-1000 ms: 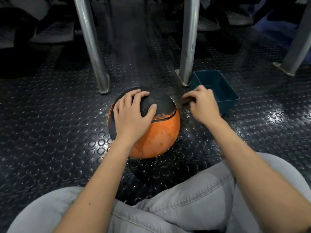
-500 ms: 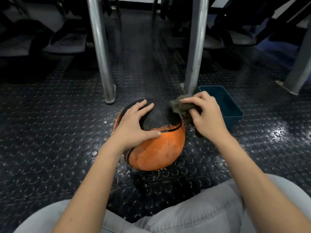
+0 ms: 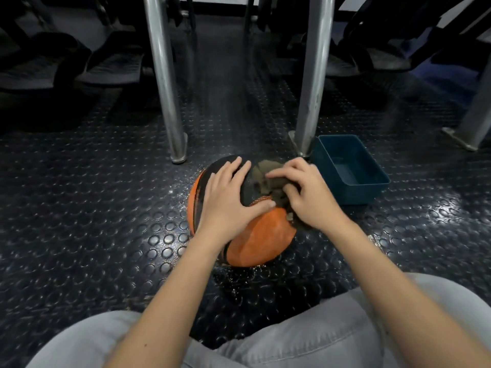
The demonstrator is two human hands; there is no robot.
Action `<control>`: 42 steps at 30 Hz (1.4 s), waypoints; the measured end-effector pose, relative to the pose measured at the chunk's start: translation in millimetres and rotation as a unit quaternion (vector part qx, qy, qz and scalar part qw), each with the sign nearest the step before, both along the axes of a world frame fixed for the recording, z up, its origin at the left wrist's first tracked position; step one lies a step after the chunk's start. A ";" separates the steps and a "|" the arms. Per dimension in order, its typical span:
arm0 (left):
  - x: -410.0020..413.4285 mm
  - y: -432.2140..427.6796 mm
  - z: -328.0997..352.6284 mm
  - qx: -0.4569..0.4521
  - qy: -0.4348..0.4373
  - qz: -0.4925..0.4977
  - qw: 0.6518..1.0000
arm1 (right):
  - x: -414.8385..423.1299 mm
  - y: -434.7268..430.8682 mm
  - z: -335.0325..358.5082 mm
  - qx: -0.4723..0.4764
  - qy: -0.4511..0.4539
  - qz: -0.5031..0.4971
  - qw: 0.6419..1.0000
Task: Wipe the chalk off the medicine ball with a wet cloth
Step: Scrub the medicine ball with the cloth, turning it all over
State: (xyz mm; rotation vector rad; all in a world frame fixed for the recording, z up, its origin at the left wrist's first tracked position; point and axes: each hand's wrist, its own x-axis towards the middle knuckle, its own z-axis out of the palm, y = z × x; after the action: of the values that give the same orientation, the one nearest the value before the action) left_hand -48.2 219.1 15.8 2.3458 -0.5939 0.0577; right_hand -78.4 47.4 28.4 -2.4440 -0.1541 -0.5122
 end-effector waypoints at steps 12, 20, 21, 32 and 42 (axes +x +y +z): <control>6.4 29.6 11.0 0.001 0.091 -0.083 0.992 | 0.0 1.1 0.9 0.020 0.009 0.051 0.998; 8.0 18.3 4.3 0.017 0.068 -0.070 0.995 | -4.2 -16.7 9.7 0.033 -0.033 -0.081 0.996; 7.9 19.1 3.7 0.017 0.065 -0.065 0.996 | -8.3 -6.0 14.3 0.050 -0.066 -0.027 0.996; -6.6 -2.2 4.4 -0.151 0.057 0.006 0.987 | -4.0 0.3 1.9 0.018 -0.049 -0.023 0.998; 0.1 6.4 -1.4 0.032 0.055 -0.036 0.997 | 10.3 -33.3 -11.6 -0.020 0.099 -0.163 0.981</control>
State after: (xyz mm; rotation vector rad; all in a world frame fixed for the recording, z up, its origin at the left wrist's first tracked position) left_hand -48.1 225.5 14.4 2.3700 -0.6331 -0.1243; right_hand -68.1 14.1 16.8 -2.5552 0.3283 -0.4023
